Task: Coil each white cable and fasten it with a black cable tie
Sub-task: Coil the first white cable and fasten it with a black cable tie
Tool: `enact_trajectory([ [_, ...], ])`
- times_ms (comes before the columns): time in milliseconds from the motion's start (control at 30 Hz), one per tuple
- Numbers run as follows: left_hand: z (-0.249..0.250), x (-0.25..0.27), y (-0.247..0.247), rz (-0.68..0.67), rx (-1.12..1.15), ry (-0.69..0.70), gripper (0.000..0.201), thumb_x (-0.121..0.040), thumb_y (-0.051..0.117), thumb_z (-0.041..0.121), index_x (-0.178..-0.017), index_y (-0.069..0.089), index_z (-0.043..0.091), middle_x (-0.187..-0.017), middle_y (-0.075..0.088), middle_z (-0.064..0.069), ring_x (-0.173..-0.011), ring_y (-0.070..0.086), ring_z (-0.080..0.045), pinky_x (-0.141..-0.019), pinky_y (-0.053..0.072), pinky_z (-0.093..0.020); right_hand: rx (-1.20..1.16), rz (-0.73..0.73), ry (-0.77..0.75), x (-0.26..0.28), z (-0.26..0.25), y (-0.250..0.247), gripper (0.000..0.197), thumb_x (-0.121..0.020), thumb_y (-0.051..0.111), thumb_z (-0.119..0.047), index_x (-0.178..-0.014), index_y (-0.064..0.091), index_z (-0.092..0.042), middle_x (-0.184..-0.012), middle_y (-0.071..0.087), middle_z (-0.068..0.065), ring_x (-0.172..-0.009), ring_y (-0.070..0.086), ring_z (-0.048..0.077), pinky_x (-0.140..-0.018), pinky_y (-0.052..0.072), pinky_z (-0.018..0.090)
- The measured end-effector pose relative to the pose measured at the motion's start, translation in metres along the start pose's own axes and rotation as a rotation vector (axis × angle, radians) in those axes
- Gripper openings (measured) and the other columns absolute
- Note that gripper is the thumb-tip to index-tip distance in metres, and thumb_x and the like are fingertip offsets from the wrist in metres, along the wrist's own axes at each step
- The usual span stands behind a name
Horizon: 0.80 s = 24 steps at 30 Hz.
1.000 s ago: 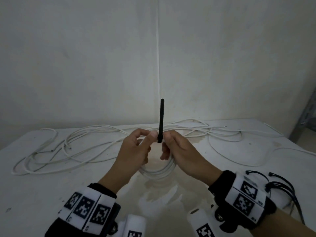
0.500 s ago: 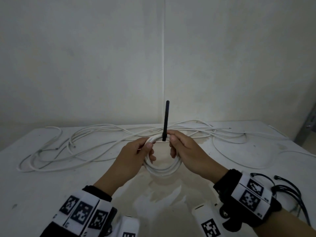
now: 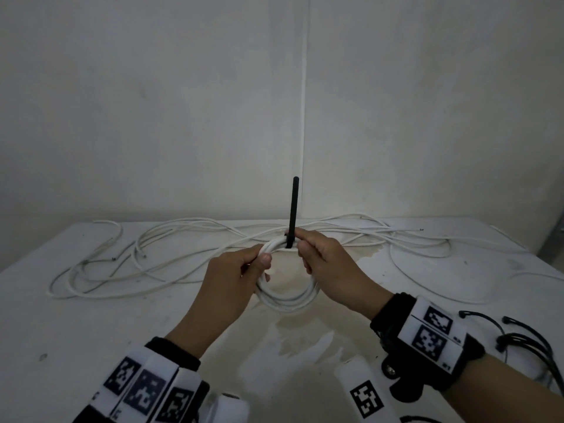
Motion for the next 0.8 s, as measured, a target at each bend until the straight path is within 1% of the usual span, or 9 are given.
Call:
enact_trajectory([
  [200, -0.008, 0.003, -0.007, -0.004, -0.162, 0.095, 0.016, -0.093, 0.051, 0.023, -0.080, 0.059, 0.026, -0.061, 0.057, 0.017, -0.070, 0.059, 0.010, -0.065, 0.048, -0.018, 0.010, 0.002, 0.005, -0.003, -0.003, 0.009, 0.031, -0.097, 0.040, -0.007, -0.122, 0.056, -0.011, -0.075, 0.042, -0.019, -0.064, 0.046, -0.018, -0.066, 0.032, 0.008],
  [333, -0.017, 0.002, -0.018, 0.044, -0.180, 0.074, 0.029, -0.093, 0.052, 0.024, -0.077, 0.067, 0.005, -0.056, 0.055, 0.016, -0.067, 0.057, 0.009, -0.064, 0.045, -0.022, -0.080, -0.053, 0.087, -0.005, -0.009, 0.020, 0.033, -0.099, 0.036, -0.014, -0.129, 0.050, -0.015, -0.082, 0.047, -0.009, -0.065, 0.049, -0.003, -0.065, 0.037, 0.009],
  [367, -0.019, 0.002, -0.021, 0.045, -0.171, 0.048, 0.027, -0.093, 0.053, 0.022, -0.077, 0.067, 0.005, -0.055, 0.056, 0.015, -0.067, 0.058, 0.007, -0.064, 0.046, -0.024, -0.107, -0.069, 0.113, -0.005, -0.010, 0.022, 0.035, -0.099, 0.035, -0.016, -0.132, 0.046, -0.017, -0.090, 0.050, -0.006, -0.070, 0.051, -0.001, -0.065, 0.040, 0.008],
  [433, -0.024, 0.005, -0.031, 0.061, -0.134, -0.002, 0.024, -0.091, 0.054, 0.021, -0.071, 0.066, 0.020, -0.052, 0.058, 0.015, -0.068, 0.061, 0.000, -0.067, 0.049, -0.030, -0.128, -0.098, 0.125, -0.005, -0.012, 0.031, 0.039, -0.100, 0.033, -0.017, -0.138, 0.037, -0.018, -0.111, 0.048, -0.003, -0.089, 0.054, -0.001, -0.076, 0.042, 0.008],
  [500, -0.027, 0.008, -0.039, 0.090, -0.075, -0.033, 0.023, -0.090, 0.055, 0.020, -0.075, 0.064, 0.034, -0.057, 0.061, 0.014, -0.067, 0.063, -0.004, -0.067, 0.052, -0.031, -0.091, -0.107, 0.098, -0.004, -0.012, 0.040, 0.043, -0.099, 0.034, -0.017, -0.142, 0.029, -0.018, -0.130, 0.040, -0.005, -0.118, 0.044, 0.003, -0.098, 0.032, 0.010],
  [567, -0.031, 0.013, -0.047, 0.123, -0.071, -0.047, 0.016, -0.090, 0.054, 0.019, -0.093, 0.070, 0.022, -0.068, 0.062, 0.010, -0.064, 0.064, -0.003, -0.067, 0.054, -0.029, -0.059, -0.128, 0.077, -0.005, -0.012, 0.055, 0.047, -0.099, 0.036, -0.018, -0.144, 0.022, -0.017, -0.143, 0.026, -0.010, -0.132, 0.022, -0.002, -0.100, 0.015, 0.000],
  [633, -0.037, 0.017, -0.054, 0.129, -0.097, -0.074, 0.023, -0.091, 0.054, 0.018, -0.104, 0.069, 0.007, -0.074, 0.066, -0.003, -0.067, 0.066, -0.009, -0.072, 0.054, -0.034, -0.061, -0.160, 0.098, -0.008, -0.011, 0.069, 0.050, -0.098, 0.036, -0.018, -0.145, 0.018, -0.018, -0.147, 0.018, -0.013, -0.134, 0.013, -0.004, -0.098, 0.009, -0.002],
  [700, -0.047, 0.021, -0.063, 0.123, -0.085, -0.129, 0.023, -0.091, 0.055, 0.015, -0.102, 0.069, 0.001, -0.078, 0.068, -0.010, -0.072, 0.068, -0.021, -0.075, 0.055, -0.038, -0.076, -0.208, 0.120, -0.010, -0.009, 0.080, 0.051, -0.098, 0.037, -0.019, -0.145, 0.017, -0.019, -0.151, 0.015, -0.012, -0.134, 0.010, -0.006, -0.098, 0.008, 0.000],
  [800, -0.069, 0.030, -0.084, 0.092, -0.114, -0.233, 0.021, -0.092, 0.054, 0.015, -0.095, 0.070, 0.001, -0.071, 0.065, -0.005, -0.061, 0.062, -0.009, -0.073, 0.054, -0.031, -0.054, -0.309, 0.155, -0.010, -0.007, 0.097, 0.054, -0.097, 0.037, -0.028, -0.146, 0.013, -0.025, -0.152, 0.009, -0.017, -0.130, 0.007, -0.011, -0.098, 0.008, -0.001],
])
Point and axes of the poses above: each hand's wrist, its own x-axis away from the middle knuckle, its own y-axis out of the palm, z = x × y, the point moved 3 cm from there along -x, towards the middle knuckle
